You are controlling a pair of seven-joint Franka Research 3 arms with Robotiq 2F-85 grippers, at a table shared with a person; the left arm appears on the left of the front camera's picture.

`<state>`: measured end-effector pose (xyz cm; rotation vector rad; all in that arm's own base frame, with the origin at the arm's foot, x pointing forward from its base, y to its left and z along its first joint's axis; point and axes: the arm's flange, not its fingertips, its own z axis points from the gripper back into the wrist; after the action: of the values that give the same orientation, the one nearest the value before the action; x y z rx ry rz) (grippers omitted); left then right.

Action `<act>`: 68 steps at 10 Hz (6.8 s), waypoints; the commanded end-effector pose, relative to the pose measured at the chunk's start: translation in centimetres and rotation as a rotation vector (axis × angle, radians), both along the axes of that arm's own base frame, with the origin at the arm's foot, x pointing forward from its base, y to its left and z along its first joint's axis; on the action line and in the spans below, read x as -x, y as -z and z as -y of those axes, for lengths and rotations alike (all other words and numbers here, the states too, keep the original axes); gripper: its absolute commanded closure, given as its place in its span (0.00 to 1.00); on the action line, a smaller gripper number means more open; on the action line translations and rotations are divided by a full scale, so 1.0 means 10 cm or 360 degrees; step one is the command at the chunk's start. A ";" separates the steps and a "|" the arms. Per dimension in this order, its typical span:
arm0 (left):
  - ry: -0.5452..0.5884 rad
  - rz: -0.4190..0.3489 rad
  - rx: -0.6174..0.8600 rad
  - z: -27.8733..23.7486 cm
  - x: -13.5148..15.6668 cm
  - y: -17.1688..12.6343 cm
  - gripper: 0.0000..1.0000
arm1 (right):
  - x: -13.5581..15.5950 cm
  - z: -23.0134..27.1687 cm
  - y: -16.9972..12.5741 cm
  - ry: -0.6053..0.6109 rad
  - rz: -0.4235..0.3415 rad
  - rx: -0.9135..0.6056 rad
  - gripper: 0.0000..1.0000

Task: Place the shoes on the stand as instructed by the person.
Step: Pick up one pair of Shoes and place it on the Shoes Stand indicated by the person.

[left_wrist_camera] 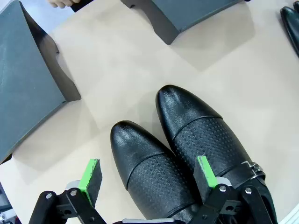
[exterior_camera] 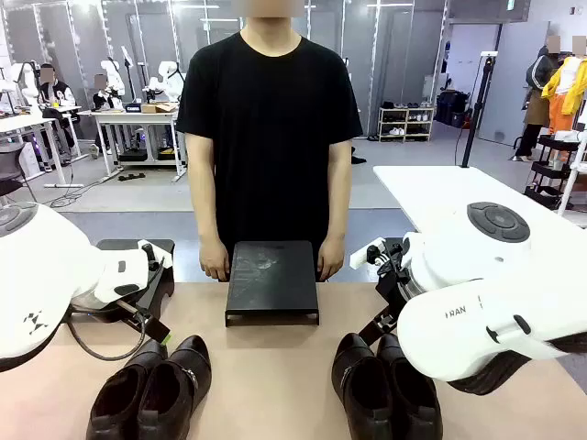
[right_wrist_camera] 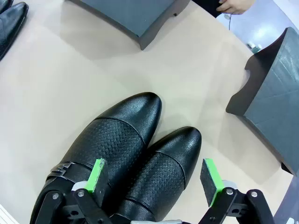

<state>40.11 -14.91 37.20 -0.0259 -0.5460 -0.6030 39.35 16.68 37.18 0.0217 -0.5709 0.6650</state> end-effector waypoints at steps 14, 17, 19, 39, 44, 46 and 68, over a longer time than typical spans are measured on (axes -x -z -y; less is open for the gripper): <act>0.0001 0.0000 0.0000 0.00 0.00 0.00 0.00 | 0.00 0.00 0.00 0.0000 0.0000 0.0000 0.00; 0.0042 0.0036 -0.0040 0.01 -0.03 -0.18 0.00 | 0.00 0.00 0.00 -0.0003 0.0001 0.0002 0.00; 0.0076 -0.0130 0.0125 -0.05 -0.07 -0.59 0.00 | -0.07 0.09 -0.52 -0.0004 -0.0123 -0.0117 0.00; -0.0315 -0.0297 0.2027 -4.28 1.82 -0.70 0.00 | 1.30 4.39 -1.09 0.0409 -0.0508 -0.2229 0.00; -0.0315 -0.0297 0.2027 -4.28 1.82 -0.70 0.00 | 1.30 4.39 -1.09 0.0409 -0.0508 -0.2229 0.00; -0.0315 -0.0297 0.2027 -4.28 1.82 -0.70 0.00 | 1.30 4.39 -1.09 0.0409 -0.0508 -0.2229 0.00; -0.0315 -0.0297 0.2027 -4.28 1.82 -0.70 0.00 | 0.50 1.19 -1.16 0.0917 -0.1032 -0.0927 0.00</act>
<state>22.02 27.75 44.25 -1.1924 -0.6468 0.0410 33.49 4.07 49.18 0.6295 -0.1382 -0.0692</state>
